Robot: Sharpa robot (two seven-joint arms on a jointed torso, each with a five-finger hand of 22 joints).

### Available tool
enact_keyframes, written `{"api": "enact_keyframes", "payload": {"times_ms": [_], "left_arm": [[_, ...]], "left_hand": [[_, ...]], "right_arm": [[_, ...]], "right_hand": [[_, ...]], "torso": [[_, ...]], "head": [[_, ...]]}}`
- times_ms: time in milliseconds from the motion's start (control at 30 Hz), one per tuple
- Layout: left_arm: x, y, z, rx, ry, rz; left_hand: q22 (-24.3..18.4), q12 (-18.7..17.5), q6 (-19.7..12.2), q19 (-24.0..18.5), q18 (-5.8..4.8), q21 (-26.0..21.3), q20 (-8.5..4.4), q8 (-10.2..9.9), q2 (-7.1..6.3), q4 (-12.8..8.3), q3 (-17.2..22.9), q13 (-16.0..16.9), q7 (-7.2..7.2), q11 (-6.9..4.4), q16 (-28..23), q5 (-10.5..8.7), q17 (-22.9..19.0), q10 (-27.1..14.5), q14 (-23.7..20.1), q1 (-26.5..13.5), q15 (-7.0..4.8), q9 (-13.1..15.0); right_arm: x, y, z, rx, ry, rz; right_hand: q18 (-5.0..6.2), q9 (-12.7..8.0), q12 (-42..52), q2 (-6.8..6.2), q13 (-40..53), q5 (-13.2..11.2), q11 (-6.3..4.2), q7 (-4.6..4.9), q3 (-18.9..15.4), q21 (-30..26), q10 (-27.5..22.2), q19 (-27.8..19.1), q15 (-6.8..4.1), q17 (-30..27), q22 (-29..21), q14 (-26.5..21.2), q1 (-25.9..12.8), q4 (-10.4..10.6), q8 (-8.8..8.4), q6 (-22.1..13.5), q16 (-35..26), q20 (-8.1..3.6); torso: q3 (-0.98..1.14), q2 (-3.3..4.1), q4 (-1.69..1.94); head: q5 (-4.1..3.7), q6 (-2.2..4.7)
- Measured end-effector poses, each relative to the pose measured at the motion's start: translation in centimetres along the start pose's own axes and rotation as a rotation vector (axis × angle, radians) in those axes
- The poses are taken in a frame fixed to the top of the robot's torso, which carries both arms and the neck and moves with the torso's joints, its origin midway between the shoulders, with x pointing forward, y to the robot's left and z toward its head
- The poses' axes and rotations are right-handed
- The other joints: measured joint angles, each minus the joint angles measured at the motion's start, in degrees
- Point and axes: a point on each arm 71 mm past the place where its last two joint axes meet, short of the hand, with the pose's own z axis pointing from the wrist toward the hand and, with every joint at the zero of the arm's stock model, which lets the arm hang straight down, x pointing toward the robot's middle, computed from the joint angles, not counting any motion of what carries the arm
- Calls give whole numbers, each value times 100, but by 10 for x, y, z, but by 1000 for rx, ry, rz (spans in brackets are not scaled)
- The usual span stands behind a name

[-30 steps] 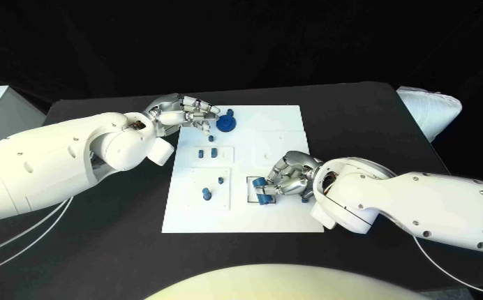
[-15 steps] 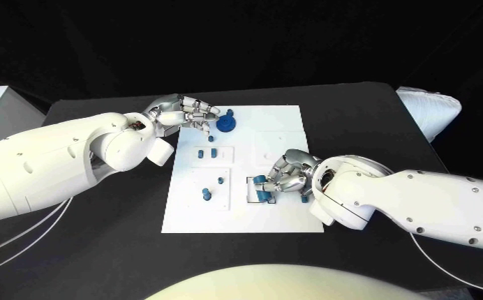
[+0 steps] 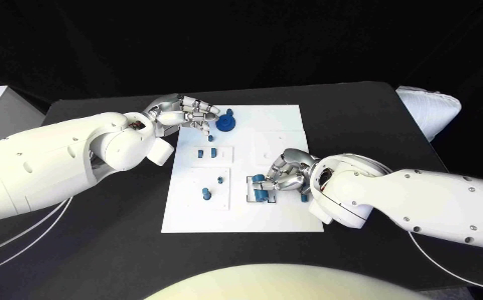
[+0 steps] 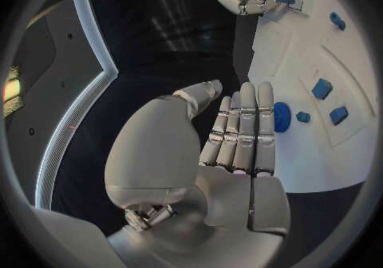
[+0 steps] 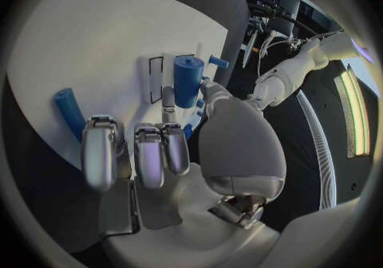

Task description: Assemble the parts on the task board

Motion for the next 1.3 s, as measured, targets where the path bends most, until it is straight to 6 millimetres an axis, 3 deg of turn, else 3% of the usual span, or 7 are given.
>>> {"api": "enact_keyframes", "payload": {"times_ms": [100,200,300,433,633,1000,1300], "left_arm": [[0,0,0,-1,0,0],[0,0,0,-1,0,0],[0,0,0,-2,0,1],[0,0,0,-2,0,1],[0,0,0,-3,0,1],[-1,1,0,-5,0,1],[0,1,0,-6,1,2]], "left_hand": [[0,0,0,0,0,0,0,0,0,0,0,0,0,0,0,0,0,0,0,0,0,0],[0,0,0,0,0,0,0,0,0,0,0,0,0,0,0,0,0,0,0,0,0,0],[0,0,0,0,0,0,0,0,0,0,0,0,0,0,0,0,0,0,0,0,0,0],[0,0,0,0,0,0,0,0,0,0,0,0,0,0,0,0,0,0,0,0,0,0],[0,0,0,0,0,0,0,0,0,0,0,0,0,0,0,0,0,0,0,0,0,1],[0,0,0,0,0,0,0,1,0,0,0,0,0,0,0,0,0,0,-21,0,21,1],[0,0,0,0,0,0,0,1,0,0,0,0,0,0,0,0,0,0,-21,0,21,-4]], "right_arm": [[0,0,0,0,-6,-4],[-1,0,0,-3,-13,-8],[-1,1,0,-6,-19,-12],[-1,1,0,-10,-24,-15],[0,2,-1,-14,-26,-20],[-2,1,-3,-31,-44,-24],[-4,3,-6,-81,-81,-29]], "right_hand": [[0,43,-11,170,0,-450,0,16,-622,0,0,0,0,0,0,0,-169,10,27,-16,0,0],[-1,76,-24,241,0,-823,0,30,-1105,0,0,0,0,0,0,0,-243,23,67,-30,0,0],[0,102,-33,165,-1,-1138,0,48,-1377,0,0,0,0,0,1,0,-400,31,87,-48,0,0],[0,115,-47,106,-1,-1317,0,27,-1431,-29,0,0,0,0,4,0,-514,38,90,-70,0,0],[0,125,-47,145,-1,-1276,0,27,-1431,-30,0,0,0,0,4,0,-515,38,90,-70,0,0],[0,154,-46,484,4,-882,0,44,-1301,-29,-1,0,0,4,3,0,-176,6,111,-87,0,0],[0,156,-54,392,3,-755,0,38,-1301,-29,0,0,0,4,3,0,125,6,134,-121,0,0]], "torso": [[-1,1,0],[-2,1,0],[-2,1,0],[-1,0,0],[2,-1,1],[4,-2,1],[4,-2,2]], "head": [[-3,0],[-7,0],[-7,2],[-7,3],[-7,7],[-3,12],[1,16]]}}
